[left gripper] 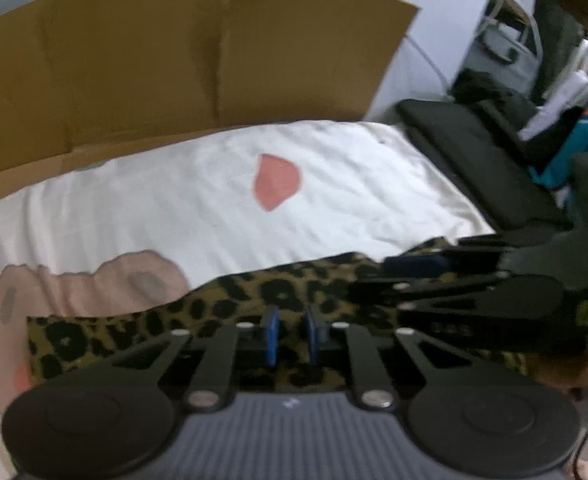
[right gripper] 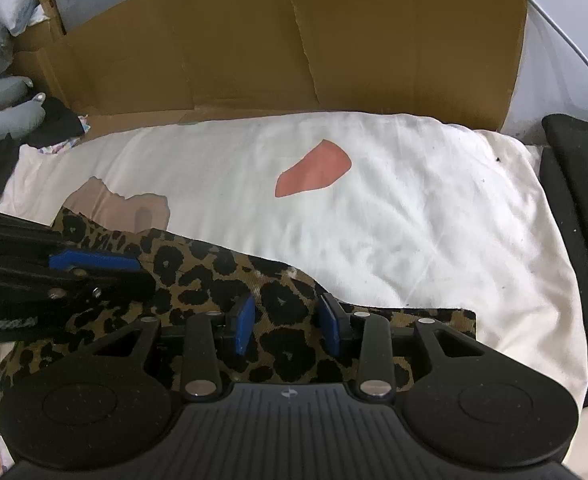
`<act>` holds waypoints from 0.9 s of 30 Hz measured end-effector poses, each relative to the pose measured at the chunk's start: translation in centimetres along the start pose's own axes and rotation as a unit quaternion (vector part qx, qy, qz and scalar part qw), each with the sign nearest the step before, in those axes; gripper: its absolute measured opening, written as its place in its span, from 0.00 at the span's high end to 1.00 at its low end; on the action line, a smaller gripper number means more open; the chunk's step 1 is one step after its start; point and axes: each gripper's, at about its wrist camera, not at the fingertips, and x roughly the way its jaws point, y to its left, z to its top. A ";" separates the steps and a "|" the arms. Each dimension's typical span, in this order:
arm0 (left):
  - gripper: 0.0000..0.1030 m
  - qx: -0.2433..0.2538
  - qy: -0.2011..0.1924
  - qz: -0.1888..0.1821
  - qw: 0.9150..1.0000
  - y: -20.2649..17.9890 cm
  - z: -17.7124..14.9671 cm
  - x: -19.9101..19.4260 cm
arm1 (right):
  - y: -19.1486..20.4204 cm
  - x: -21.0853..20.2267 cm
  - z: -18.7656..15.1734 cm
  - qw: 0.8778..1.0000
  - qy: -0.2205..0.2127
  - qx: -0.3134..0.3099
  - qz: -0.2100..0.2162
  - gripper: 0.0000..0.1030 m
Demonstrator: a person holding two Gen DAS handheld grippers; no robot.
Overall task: Fold clothes
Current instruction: 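Lay the skirt flat and smooth it on the sheet with both grippers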
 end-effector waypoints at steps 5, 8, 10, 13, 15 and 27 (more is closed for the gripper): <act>0.82 0.000 0.018 0.003 1.000 0.1 -0.4 1.5 | -0.2 -0.1 0.1 1.000 0.002 0.002 0.001 0.59; 0.82 -0.011 0.033 -0.001 0.999 0.7 -0.1 1.9 | -0.2 -1.5 0.4 1.000 -0.012 -0.001 -0.008 0.59; 0.82 -0.004 0.035 0.001 0.999 0.6 -0.2 2.1 | -0.4 -2.7 0.1 1.000 -0.020 0.006 -0.001 0.59; 0.82 -0.002 0.033 0.002 0.999 0.6 -0.4 2.1 | -0.4 -4.4 -0.7 1.000 -0.024 0.007 0.011 0.59; 0.82 0.000 0.033 0.001 0.999 0.6 -0.5 2.1 | -0.2 -5.1 -1.4 1.000 -0.021 -0.001 0.016 0.59; 0.81 0.014 0.033 0.008 0.999 0.7 -0.3 2.5 | -0.8 -5.8 -6.9 0.999 0.019 -0.042 0.019 0.60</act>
